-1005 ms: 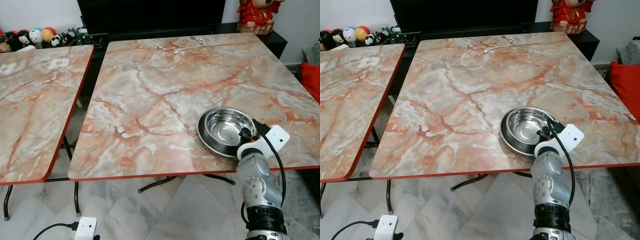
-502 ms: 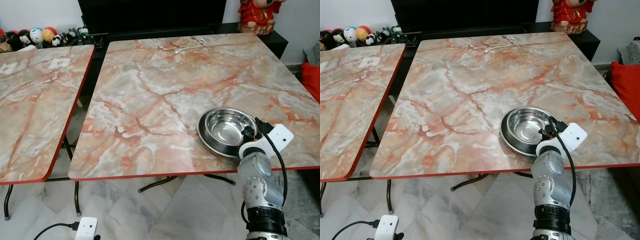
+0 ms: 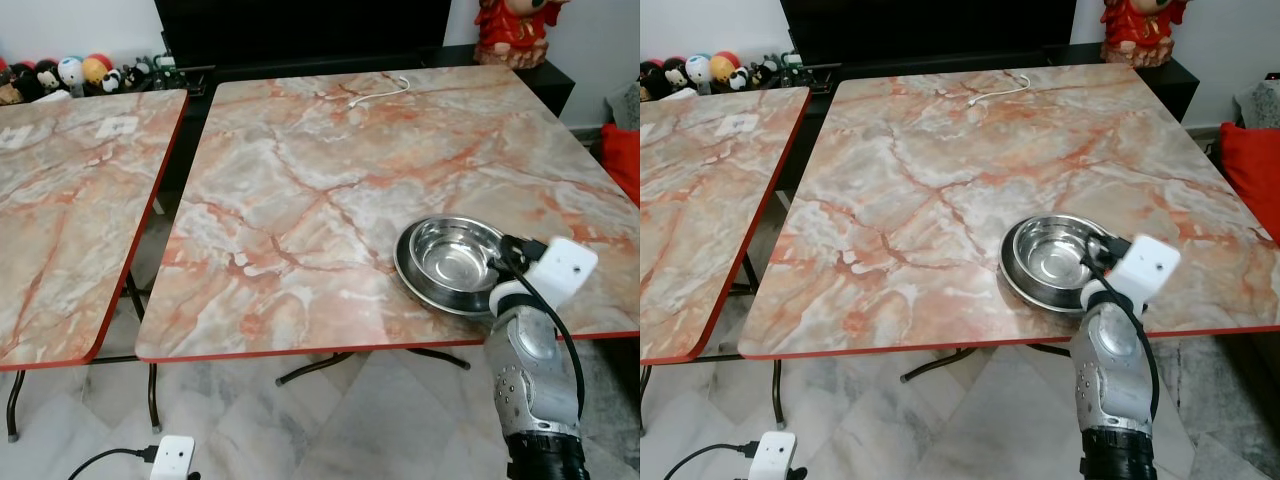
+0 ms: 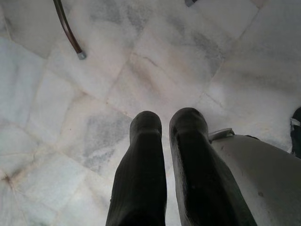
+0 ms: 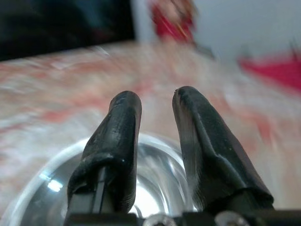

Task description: Setting the table

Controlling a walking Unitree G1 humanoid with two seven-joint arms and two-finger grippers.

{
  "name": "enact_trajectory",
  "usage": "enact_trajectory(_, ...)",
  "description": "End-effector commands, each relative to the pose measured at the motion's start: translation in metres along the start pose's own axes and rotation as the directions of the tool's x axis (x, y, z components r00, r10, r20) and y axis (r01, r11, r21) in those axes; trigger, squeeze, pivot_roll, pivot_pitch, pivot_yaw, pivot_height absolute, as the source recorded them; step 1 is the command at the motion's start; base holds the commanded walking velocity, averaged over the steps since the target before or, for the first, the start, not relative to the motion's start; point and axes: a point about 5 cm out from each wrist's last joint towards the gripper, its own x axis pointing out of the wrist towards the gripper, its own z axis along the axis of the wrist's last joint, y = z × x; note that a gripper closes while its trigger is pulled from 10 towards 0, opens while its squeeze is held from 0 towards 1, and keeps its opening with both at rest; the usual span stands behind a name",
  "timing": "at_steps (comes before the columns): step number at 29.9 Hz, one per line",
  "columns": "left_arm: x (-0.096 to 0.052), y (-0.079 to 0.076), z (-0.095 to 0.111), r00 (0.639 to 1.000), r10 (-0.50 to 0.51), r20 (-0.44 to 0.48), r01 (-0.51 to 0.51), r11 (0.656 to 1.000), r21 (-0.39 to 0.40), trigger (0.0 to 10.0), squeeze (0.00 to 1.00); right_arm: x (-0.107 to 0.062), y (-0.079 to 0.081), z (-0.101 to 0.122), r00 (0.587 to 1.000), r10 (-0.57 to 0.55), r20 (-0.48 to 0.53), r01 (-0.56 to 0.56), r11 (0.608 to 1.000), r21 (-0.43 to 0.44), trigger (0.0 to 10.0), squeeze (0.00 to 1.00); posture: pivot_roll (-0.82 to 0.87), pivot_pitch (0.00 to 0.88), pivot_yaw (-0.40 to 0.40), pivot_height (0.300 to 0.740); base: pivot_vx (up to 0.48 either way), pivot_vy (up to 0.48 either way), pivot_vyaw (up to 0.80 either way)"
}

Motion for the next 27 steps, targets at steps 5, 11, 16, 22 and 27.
enact_trajectory(5, -0.003, 0.003, -0.010, 0.999, 0.014, -0.042, -0.015, 1.000, -0.006, 10.0, 0.00, -0.006, 0.003, 0.001, 0.994, 0.107, 0.016, -0.107, 0.994, -0.039, 10.0, 0.00, -0.12, 0.097, 0.042, 0.740, 0.000, 0.000, 0.00)
enact_trajectory(11, -0.003, 0.002, -0.012, 0.999, 0.015, -0.049, -0.016, 1.000, -0.019, 10.0, 0.00, -0.009, 0.013, -0.004, 0.986, 0.167, -0.001, -0.167, 0.985, -0.034, 10.0, 0.00, -0.12, 0.088, 0.036, 0.740, 0.000, 0.000, 0.00)
enact_trajectory(16, -0.003, 0.003, -0.014, 0.998, 0.020, -0.062, -0.022, 0.999, -0.029, 10.0, 0.00, -0.010, 0.021, -0.005, 0.982, 0.191, 0.005, -0.191, 0.982, -0.009, 10.0, 0.00, -0.12, 0.079, 0.040, 0.740, 0.000, 0.211, 0.00)
enact_trajectory(22, -0.005, 0.018, -0.014, 0.997, 0.034, -0.068, -0.035, 0.999, -0.021, 10.0, 0.00, -0.016, 0.028, -0.005, 0.980, 0.198, 0.025, -0.199, 0.980, 0.019, 10.0, 0.00, -0.12, 0.061, 0.042, 0.740, 0.000, 0.480, 0.65)
enact_trajectory(27, -0.008, 0.030, -0.017, 0.996, 0.044, -0.078, -0.045, 0.999, -0.021, 10.0, 0.00, -0.015, 0.025, -0.008, 0.984, 0.180, 0.011, -0.180, 0.983, 0.030, 10.0, 0.00, -0.12, 0.044, 0.039, 0.740, 0.000, 0.480, 0.14)
